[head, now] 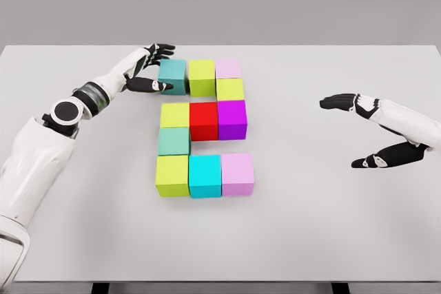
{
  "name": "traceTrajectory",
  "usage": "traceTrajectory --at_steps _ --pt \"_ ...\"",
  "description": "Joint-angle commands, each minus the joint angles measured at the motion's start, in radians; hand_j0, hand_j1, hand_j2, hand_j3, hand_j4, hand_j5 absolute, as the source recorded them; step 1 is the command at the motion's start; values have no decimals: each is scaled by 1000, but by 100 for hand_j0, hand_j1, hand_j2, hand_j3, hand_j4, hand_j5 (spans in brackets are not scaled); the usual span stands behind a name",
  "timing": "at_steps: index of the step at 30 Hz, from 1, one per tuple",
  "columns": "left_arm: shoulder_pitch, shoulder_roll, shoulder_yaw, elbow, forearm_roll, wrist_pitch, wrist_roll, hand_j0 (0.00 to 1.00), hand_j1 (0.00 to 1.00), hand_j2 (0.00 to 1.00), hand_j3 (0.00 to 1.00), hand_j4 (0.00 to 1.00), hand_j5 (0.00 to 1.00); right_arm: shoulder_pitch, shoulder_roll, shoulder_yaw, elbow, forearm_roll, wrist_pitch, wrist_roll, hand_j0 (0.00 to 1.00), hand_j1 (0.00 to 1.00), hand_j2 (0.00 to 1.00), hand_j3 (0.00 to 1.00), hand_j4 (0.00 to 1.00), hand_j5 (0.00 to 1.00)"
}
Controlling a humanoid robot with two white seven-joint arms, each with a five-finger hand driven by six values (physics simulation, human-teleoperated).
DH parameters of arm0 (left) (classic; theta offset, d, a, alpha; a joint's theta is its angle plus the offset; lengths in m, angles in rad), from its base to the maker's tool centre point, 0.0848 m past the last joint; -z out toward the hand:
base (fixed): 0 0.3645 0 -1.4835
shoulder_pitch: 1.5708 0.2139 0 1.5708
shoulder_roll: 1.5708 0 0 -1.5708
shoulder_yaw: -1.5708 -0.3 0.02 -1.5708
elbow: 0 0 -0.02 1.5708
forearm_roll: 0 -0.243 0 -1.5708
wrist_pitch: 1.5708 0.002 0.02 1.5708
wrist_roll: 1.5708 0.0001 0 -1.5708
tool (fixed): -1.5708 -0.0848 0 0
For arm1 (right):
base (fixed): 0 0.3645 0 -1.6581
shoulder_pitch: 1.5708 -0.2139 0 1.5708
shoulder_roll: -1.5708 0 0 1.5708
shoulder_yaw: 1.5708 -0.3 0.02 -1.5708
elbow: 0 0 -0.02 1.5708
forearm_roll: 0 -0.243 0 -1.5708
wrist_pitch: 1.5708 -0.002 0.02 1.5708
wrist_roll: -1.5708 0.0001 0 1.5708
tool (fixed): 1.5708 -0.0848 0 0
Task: Assemble the squares on the desktop into the number 2
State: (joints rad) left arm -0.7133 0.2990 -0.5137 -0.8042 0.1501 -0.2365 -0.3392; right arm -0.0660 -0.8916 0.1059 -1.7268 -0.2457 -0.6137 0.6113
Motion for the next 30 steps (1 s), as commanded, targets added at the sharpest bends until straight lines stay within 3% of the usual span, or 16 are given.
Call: traceTrajectory --at_steps 1,9,19,27,30 --pt "0 2 1 -1 5 0 0 87 87 87 87 87 87 0 -1 0 0 -9 3 0 100 100 100 100 100 100" --pt "0 6 4 -1 5 0 0 99 99 99 99 99 99 0 -1 0 0 -7 3 0 100 100 100 100 100 100" --pt "5 66 1 -15 19 -38 -6 99 99 99 99 99 99 2 -1 1 1 -9 3 0 100 100 100 100 100 100" --pt "14 126 1 -15 20 -101 -155 99 99 99 99 99 99 0 -1 23 0 -9 3 0 100 100 100 100 100 100" --pt "15 127 1 -15 20 -135 -161 99 99 99 99 99 99 0 -1 25 -5 -9 3 0 100 100 100 100 100 100"
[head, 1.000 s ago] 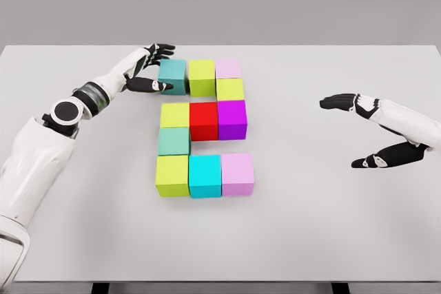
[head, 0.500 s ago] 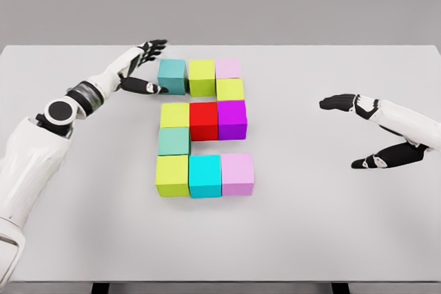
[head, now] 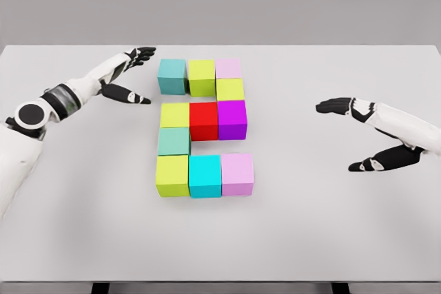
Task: Assemble the squares on the desktop into the number 2
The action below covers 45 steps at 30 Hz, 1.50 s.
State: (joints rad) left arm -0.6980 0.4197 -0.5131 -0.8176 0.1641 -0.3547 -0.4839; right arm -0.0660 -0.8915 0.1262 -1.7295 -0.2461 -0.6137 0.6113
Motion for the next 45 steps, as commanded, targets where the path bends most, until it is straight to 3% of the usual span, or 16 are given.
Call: traceTrajectory --at_steps 1,4,17,26,29,45 --pt "0 14 1 2 6 -17 -35 99 99 99 99 99 99 0 -1 6 -4 -9 3 0 100 100 100 100 100 100" --pt "-11 60 -1 2 5 -10 -94 99 99 99 99 99 99 0 -1 6 -10 -9 3 0 100 100 100 100 100 100" --pt "-14 80 -7 -2 -3 -13 -127 99 99 99 99 99 99 -2 -1 7 -12 -9 3 0 100 100 100 100 100 100" --pt "-31 39 -7 15 -32 2 -127 99 99 99 99 99 99 0 2 10 -13 -7 3 0 100 100 100 100 100 100" --pt "-49 8 -7 74 -49 0 -127 99 99 99 99 99 99 0 6 6 -15 -7 3 0 100 100 100 100 100 100" --pt "-52 -7 -7 77 -54 2 -127 99 99 99 99 99 99 0 8 4 -15 -7 3 0 100 100 100 100 100 100"
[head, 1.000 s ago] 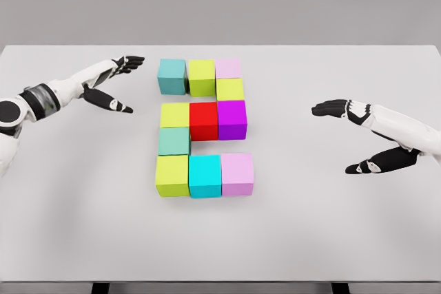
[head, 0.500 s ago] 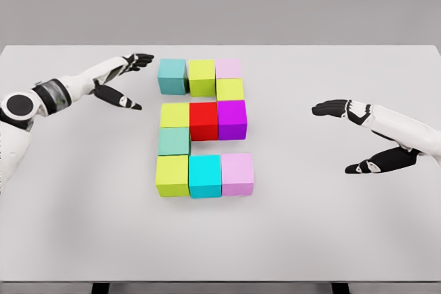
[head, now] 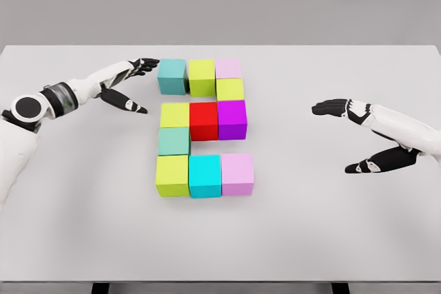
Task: Assemble the squares on the desktop into the number 2
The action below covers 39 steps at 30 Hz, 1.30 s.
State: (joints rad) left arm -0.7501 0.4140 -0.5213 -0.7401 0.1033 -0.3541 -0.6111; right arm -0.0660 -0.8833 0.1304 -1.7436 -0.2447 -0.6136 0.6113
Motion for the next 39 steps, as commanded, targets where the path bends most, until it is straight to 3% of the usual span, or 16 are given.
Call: traceTrajectory --at_steps 1,5,10,12,15,18,27,39 --pt "0 -1 1 -1 7 1 0 99 99 99 99 99 99 0 0 0 -1 -8 3 0 100 100 100 100 100 100" --pt "-2 14 6 -1 10 0 0 99 99 99 99 99 99 0 0 0 -1 -8 3 0 100 100 100 100 100 100" --pt "-21 98 -3 -30 -10 10 0 99 99 99 99 99 99 0 0 2 -1 -8 3 0 100 100 100 100 100 100" --pt "-38 112 -8 -73 -126 67 0 99 99 99 99 99 99 0 0 2 1 -8 3 0 100 100 100 100 100 100" --pt "-54 111 -8 -119 -240 224 0 99 99 99 99 99 99 0 3 2 -1 -8 3 0 100 100 100 100 100 100" --pt "-67 106 -9 -136 -352 270 0 99 99 99 99 99 99 0 3 2 -1 -8 3 0 100 100 100 100 100 100" --pt "-66 98 -14 -265 -540 320 0 99 99 99 99 99 99 0 4 2 -2 -8 3 0 100 100 100 100 100 100" --pt "-63 97 -88 -291 -530 310 0 99 99 99 99 99 99 0 6 2 -2 -8 3 0 100 100 100 100 100 100"
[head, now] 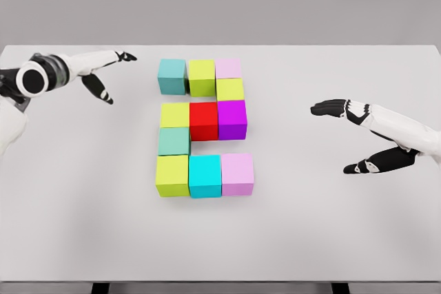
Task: Assemble the squares on the desktop into the number 2
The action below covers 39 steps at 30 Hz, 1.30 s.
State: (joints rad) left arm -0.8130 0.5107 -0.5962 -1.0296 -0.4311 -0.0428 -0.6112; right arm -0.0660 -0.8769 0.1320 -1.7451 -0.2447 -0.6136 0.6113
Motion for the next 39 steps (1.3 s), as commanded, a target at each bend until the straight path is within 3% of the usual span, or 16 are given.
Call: traceTrajectory --at_steps 1,8,13,16,23,28,31,39 --pt "0 0 -13 -1 5 -2 0 99 99 99 99 99 99 0 -1 0 -1 -8 3 0 100 100 100 100 100 100" --pt "-12 5 -16 -1 26 -9 0 100 100 100 100 100 100 0 -1 0 -1 -8 3 0 100 100 100 100 100 100" --pt "-121 48 -255 13 218 3 0 100 100 100 100 100 100 0 -1 0 -1 -8 3 0 100 100 100 100 100 100" --pt "-127 48 -292 16 226 8 0 100 100 100 100 100 100 0 -1 0 -1 -8 3 0 100 100 100 100 100 100" --pt "-143 46 -303 97 247 4 0 100 100 100 100 100 100 0 -1 0 -1 -8 3 0 100 100 100 100 100 100" --pt "-147 40 -309 97 247 1 0 100 100 100 100 100 100 0 -1 0 -1 -8 3 0 100 100 100 100 100 100" --pt "-170 34 -353 108 252 4 0 100 100 100 100 100 100 0 -1 0 -1 -8 3 0 100 100 100 100 100 100" --pt "-172 11 -356 108 252 3 0 100 100 100 100 100 100 0 1 1 -1 -8 3 0 100 100 100 100 100 100"
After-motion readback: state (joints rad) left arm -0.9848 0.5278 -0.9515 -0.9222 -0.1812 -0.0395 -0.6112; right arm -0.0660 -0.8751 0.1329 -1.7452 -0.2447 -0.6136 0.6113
